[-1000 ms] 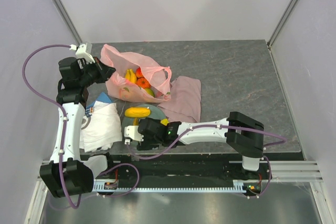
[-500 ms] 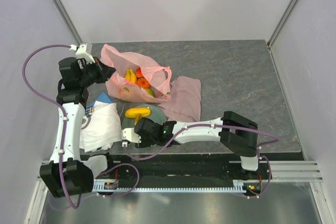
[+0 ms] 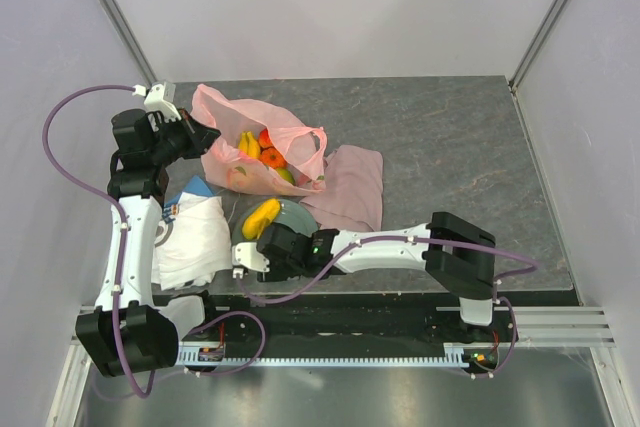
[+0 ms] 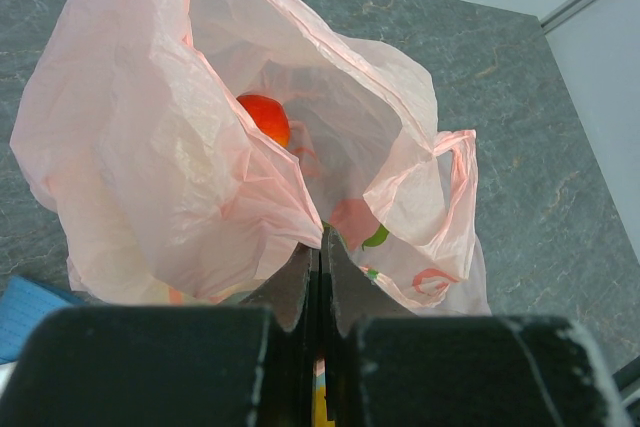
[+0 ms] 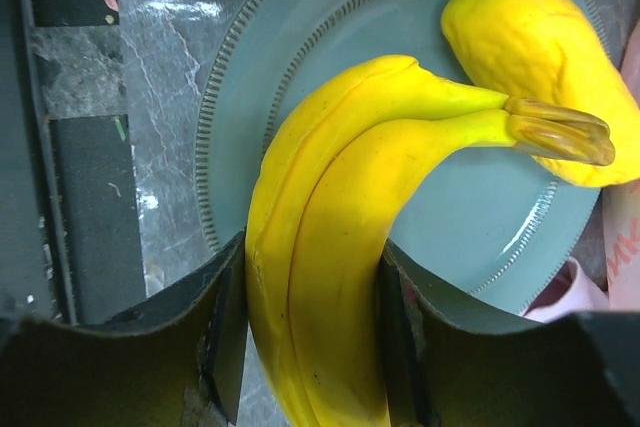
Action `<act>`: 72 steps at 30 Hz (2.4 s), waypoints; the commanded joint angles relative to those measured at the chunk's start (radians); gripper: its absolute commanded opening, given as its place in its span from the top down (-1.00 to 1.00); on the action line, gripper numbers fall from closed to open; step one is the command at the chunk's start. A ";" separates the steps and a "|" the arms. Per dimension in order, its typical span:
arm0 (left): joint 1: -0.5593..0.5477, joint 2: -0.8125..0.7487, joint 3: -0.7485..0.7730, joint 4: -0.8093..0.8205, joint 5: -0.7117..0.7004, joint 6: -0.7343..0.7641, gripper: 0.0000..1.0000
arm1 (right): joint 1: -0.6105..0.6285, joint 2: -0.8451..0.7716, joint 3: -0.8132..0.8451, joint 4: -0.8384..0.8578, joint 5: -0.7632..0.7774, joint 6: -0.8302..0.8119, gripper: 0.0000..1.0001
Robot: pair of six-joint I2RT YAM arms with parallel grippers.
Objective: Place the fruits into the plastic bag
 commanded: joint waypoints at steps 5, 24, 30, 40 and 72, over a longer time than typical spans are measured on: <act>-0.003 -0.009 0.001 0.040 0.005 -0.011 0.97 | -0.014 -0.221 -0.043 0.073 -0.055 0.110 0.96; -0.006 -0.015 0.000 0.049 0.030 -0.020 0.97 | -0.387 -0.400 -0.152 0.732 -0.585 0.558 1.00; -0.006 -0.014 0.001 0.046 0.027 -0.019 0.97 | -0.477 -0.180 -0.033 1.033 -0.863 0.918 1.00; -0.008 -0.014 0.004 0.041 0.033 -0.016 0.97 | -0.557 0.021 0.242 0.858 -0.876 0.993 1.00; -0.015 -0.011 0.004 0.049 0.062 -0.019 0.97 | -0.457 0.334 0.684 0.136 0.213 0.665 1.00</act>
